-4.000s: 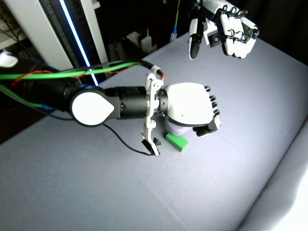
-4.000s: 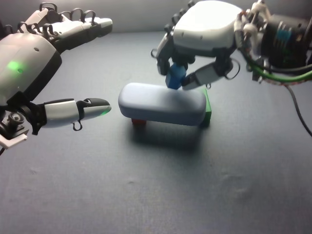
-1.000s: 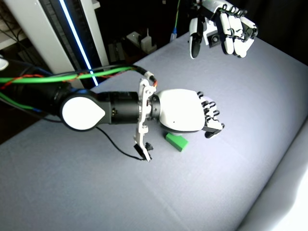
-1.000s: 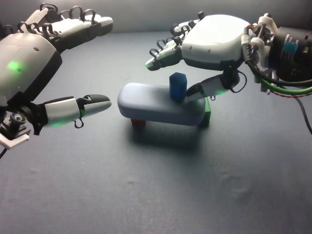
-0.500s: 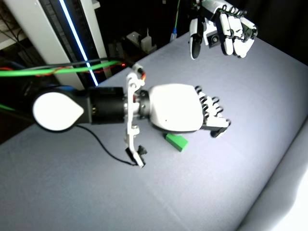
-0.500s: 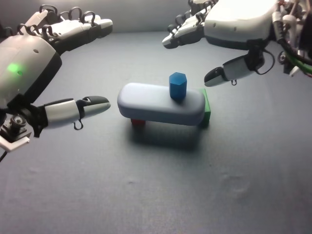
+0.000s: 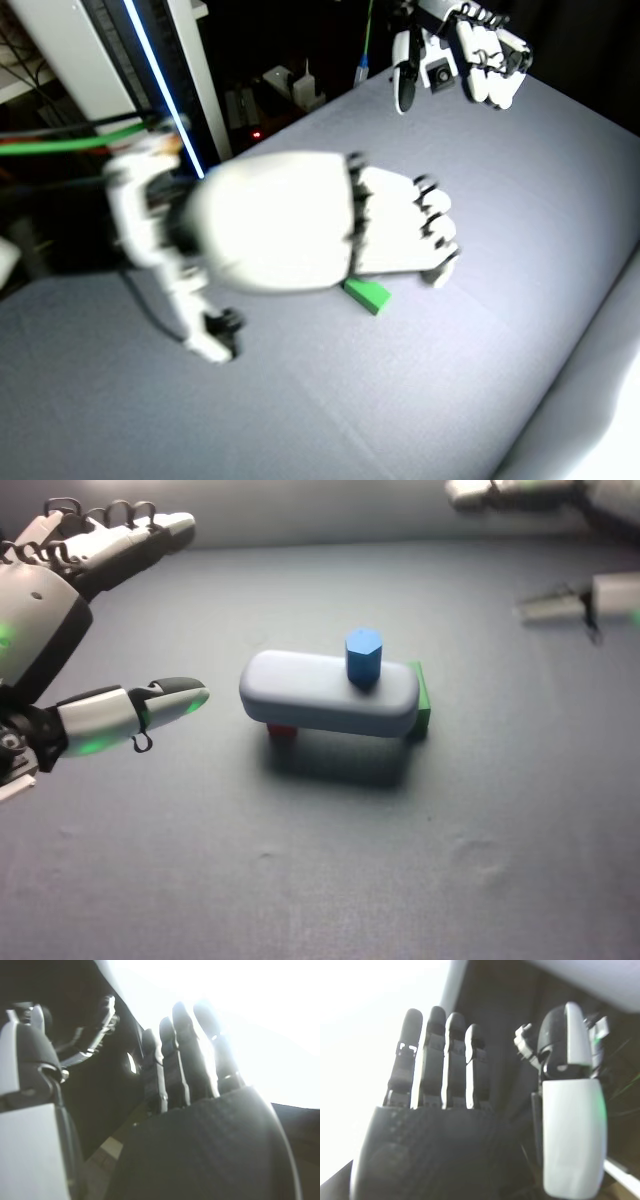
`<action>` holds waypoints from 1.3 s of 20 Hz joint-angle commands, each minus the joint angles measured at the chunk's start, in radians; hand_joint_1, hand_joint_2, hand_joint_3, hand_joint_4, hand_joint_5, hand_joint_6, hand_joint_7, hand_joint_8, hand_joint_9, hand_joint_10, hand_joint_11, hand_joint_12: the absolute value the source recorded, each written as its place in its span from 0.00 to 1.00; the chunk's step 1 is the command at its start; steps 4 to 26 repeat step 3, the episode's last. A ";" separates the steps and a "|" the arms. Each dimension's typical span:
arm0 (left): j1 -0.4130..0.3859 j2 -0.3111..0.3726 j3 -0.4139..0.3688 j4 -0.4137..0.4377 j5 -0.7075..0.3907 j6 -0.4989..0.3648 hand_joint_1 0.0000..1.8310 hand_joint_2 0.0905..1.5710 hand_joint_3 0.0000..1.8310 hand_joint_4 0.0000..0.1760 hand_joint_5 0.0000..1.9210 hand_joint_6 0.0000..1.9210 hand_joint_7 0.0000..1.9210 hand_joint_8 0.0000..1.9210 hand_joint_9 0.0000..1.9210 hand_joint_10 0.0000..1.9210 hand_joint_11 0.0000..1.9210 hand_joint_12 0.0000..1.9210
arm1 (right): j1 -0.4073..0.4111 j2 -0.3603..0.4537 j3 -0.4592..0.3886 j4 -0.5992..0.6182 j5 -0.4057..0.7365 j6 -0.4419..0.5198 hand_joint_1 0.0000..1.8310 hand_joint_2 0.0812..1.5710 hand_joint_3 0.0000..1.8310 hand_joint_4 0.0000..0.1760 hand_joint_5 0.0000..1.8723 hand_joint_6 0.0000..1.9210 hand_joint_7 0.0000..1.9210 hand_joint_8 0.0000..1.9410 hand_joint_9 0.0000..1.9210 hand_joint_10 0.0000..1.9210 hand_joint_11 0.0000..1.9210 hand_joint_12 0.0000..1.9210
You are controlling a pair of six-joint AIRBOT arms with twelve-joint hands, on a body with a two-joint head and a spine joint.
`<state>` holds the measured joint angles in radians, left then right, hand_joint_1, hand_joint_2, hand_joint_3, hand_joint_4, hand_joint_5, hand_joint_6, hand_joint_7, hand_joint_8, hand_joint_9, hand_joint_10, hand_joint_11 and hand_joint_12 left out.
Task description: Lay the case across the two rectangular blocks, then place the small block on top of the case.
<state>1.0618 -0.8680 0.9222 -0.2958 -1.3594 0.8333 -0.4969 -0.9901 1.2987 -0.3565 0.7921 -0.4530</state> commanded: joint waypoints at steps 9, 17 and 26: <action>0.012 0.015 0.002 0.004 -0.168 -0.034 0.32 0.66 0.01 0.00 0.12 0.00 0.13 0.00 0.15 0.00 0.00 0.50 | -0.102 0.033 -0.056 0.158 0.329 -0.011 0.44 0.73 0.00 0.02 0.23 0.00 0.26 0.00 0.25 0.01 0.09 0.39; 0.012 0.015 0.002 0.004 -0.168 -0.034 0.32 0.66 0.01 0.00 0.12 0.00 0.13 0.00 0.15 0.00 0.00 0.50 | -0.102 0.033 -0.056 0.158 0.329 -0.011 0.44 0.73 0.00 0.02 0.23 0.00 0.26 0.00 0.25 0.01 0.09 0.39; 0.012 0.015 0.002 0.004 -0.168 -0.034 0.32 0.66 0.01 0.00 0.12 0.00 0.13 0.00 0.15 0.00 0.00 0.50 | -0.102 0.033 -0.056 0.158 0.329 -0.011 0.44 0.73 0.00 0.02 0.23 0.00 0.26 0.00 0.25 0.01 0.09 0.39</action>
